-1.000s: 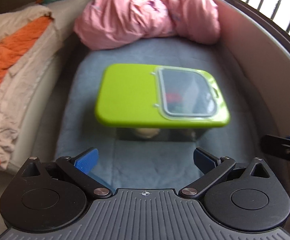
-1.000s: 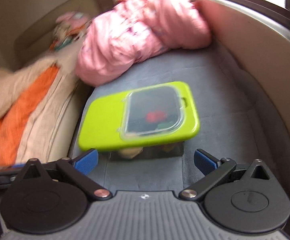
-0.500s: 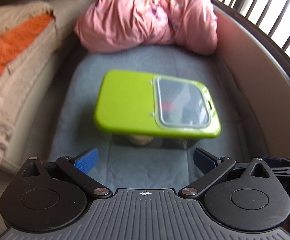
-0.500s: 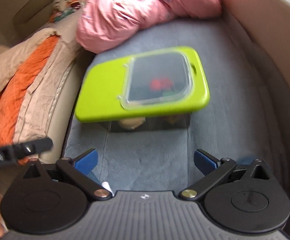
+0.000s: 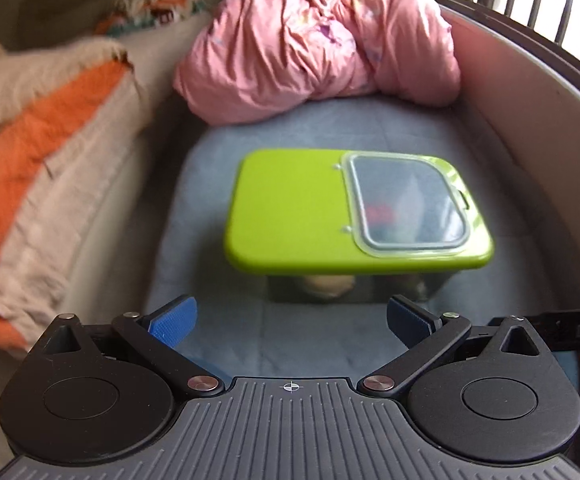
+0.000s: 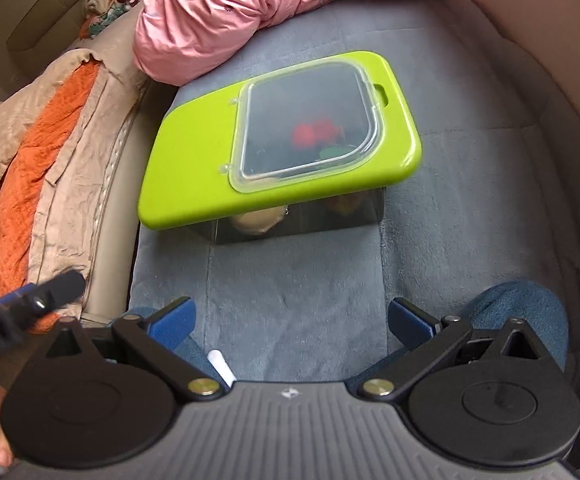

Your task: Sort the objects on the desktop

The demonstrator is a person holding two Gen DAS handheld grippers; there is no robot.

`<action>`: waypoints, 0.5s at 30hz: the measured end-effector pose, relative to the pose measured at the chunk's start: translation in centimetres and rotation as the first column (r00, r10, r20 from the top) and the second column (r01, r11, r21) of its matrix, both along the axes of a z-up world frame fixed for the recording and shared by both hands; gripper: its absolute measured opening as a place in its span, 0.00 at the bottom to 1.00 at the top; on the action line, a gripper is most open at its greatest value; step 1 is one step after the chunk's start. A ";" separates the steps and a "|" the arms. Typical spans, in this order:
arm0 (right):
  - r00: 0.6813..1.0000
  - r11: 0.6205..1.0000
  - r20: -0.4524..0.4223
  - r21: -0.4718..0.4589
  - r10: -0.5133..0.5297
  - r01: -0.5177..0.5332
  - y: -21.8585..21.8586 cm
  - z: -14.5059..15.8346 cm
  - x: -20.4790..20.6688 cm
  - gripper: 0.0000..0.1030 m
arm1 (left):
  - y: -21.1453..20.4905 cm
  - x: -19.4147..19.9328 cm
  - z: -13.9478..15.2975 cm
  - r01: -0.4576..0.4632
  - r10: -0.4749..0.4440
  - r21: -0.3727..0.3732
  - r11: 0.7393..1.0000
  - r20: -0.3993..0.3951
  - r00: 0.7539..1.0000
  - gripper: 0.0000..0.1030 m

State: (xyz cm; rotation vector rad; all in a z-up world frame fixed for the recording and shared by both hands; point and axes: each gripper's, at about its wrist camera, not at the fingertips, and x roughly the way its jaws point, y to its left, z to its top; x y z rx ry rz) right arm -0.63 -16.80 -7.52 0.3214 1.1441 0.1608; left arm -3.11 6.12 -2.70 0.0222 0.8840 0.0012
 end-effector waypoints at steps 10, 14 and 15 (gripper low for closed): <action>0.984 0.993 0.177 -0.118 0.003 0.018 0.8 4.0 -1.2 1.00 | 0.9 0.4 0.1 0.007 -0.017 -0.151 0.989 -0.065 0.998 1.00; 0.983 0.991 0.183 -0.130 0.011 0.013 1.3 4.2 -1.0 1.00 | 1.4 0.4 0.4 0.028 -0.037 -0.209 0.978 -0.040 0.998 1.00; 0.983 0.991 0.183 -0.133 0.013 0.011 1.5 4.2 -0.9 1.00 | 1.6 0.5 0.5 0.028 -0.039 -0.227 0.974 -0.044 0.998 1.00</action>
